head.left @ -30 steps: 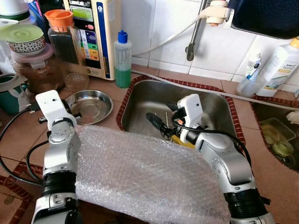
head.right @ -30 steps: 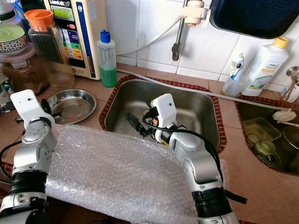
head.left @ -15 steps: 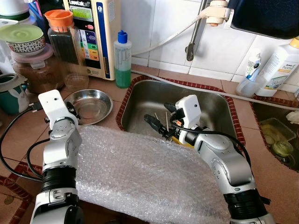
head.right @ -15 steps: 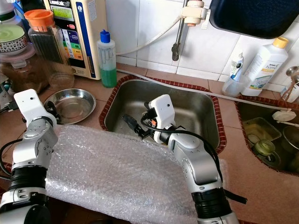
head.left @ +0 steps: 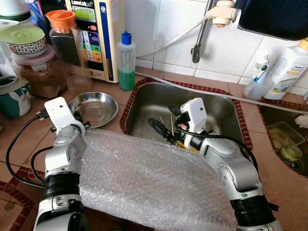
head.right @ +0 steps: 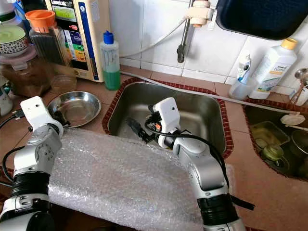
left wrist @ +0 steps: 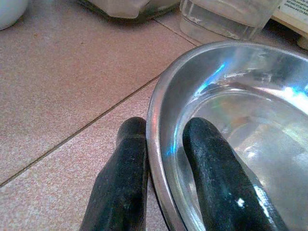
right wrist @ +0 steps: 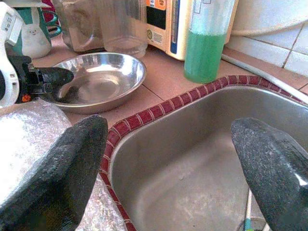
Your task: Kitchen organization
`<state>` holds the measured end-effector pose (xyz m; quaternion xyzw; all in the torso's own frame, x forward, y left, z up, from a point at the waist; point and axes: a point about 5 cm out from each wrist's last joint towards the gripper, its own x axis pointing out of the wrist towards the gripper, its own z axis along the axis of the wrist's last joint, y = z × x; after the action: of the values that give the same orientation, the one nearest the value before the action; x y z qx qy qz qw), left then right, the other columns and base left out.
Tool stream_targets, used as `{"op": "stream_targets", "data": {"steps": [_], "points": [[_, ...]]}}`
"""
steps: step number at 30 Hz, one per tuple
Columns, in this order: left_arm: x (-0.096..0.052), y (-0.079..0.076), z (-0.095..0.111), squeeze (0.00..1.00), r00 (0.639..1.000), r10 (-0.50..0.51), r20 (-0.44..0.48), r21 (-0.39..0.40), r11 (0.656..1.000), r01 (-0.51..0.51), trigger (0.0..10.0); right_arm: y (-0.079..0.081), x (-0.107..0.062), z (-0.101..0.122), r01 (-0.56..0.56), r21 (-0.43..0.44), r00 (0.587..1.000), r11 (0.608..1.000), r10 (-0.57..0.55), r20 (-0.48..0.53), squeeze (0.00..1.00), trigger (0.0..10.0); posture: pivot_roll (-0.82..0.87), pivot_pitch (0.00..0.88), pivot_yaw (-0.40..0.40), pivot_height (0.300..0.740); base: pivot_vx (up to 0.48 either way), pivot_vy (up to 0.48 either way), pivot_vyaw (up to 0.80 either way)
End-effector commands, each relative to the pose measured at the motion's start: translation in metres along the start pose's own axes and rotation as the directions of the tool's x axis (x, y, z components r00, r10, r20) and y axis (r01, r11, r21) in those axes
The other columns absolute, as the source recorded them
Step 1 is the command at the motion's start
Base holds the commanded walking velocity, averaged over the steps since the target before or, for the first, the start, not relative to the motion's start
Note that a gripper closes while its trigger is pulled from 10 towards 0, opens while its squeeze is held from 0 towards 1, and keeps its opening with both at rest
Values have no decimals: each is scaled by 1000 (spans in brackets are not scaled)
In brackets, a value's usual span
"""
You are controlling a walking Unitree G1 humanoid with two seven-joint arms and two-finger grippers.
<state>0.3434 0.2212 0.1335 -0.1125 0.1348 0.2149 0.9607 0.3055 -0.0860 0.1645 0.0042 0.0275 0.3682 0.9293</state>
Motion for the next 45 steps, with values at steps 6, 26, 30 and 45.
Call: {"op": "stream_targets", "data": {"steps": [6, 26, 30, 45], "points": [[-1, 5, -1, 0, 1000, 18, 10, 2, 1000, -18, 0, 1, 1, 4, -7, -8, 1000, 1000, 8, 12, 0, 10000, 80, 16, -38, 740, 0, 0, 0], [-5, 1, 3, 0, 996, -25, 89, 4, 1000, 25, 0, 2, 1, 3, -13, -4, 1000, 1000, 13, 11, 0, 10000, 80, 18, -38, 740, 0, 0, 0], [-7, 2, 10, 0, 984, -33, 174, 35, 999, 28, 0, 2, 1, 3, -13, -2, 1000, 1000, 13, 10, 0, 10000, 82, 17, -39, 740, 0, 0, 0], [-21, -10, 31, 0, 906, -126, 404, 55, 992, 114, 0, 0, 4, 4, -6, -5, 1000, 1000, 6, 15, 0, 10000, 86, 7, -41, 740, 0, 0, 0]]}}
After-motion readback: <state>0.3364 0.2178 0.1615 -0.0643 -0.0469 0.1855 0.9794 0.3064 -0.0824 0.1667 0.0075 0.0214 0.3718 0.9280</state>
